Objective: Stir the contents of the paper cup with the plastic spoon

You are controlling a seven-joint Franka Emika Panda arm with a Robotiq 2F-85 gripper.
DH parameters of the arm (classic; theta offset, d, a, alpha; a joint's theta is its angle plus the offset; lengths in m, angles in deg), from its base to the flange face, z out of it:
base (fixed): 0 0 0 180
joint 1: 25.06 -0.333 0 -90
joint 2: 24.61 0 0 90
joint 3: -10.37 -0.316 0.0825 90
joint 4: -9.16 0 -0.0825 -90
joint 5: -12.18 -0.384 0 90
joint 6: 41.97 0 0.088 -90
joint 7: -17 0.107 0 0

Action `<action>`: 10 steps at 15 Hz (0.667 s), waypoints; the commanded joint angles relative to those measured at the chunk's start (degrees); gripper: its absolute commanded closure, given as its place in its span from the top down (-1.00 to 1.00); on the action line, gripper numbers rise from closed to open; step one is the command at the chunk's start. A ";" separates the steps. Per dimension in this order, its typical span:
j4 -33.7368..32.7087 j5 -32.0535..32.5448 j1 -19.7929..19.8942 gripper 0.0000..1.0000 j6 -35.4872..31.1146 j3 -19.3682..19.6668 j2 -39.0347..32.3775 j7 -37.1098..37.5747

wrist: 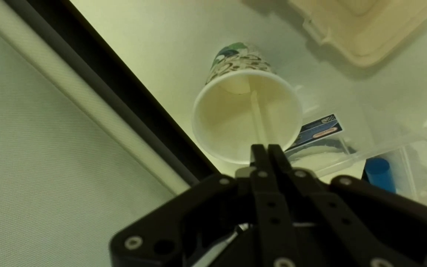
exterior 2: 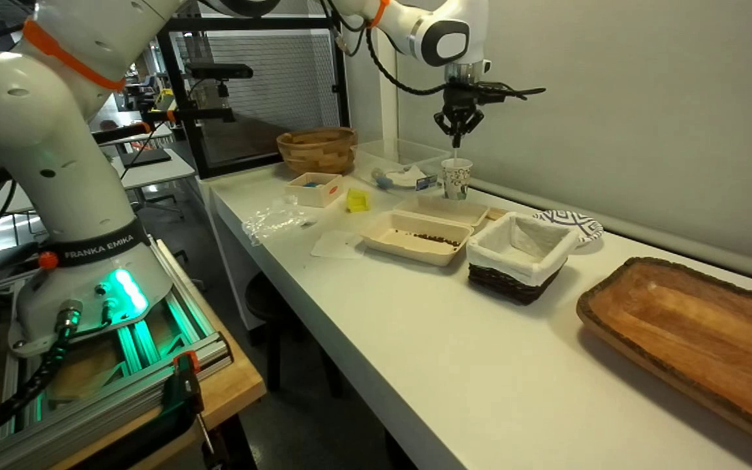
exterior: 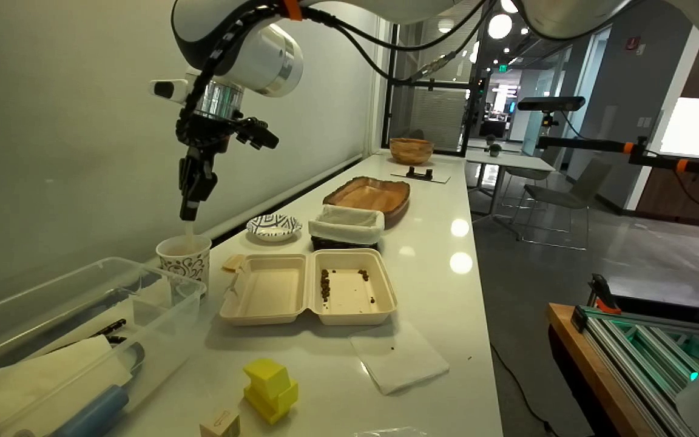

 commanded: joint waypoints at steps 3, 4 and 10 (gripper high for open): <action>1.58 -0.08 -0.17 -0.97 -0.27 0.19 -0.67 -2.40; 1.58 -0.06 -0.16 -0.97 -0.14 0.19 -0.83 -2.66; 1.51 0.01 -0.30 -0.24 0.19 0.35 -0.66 -3.08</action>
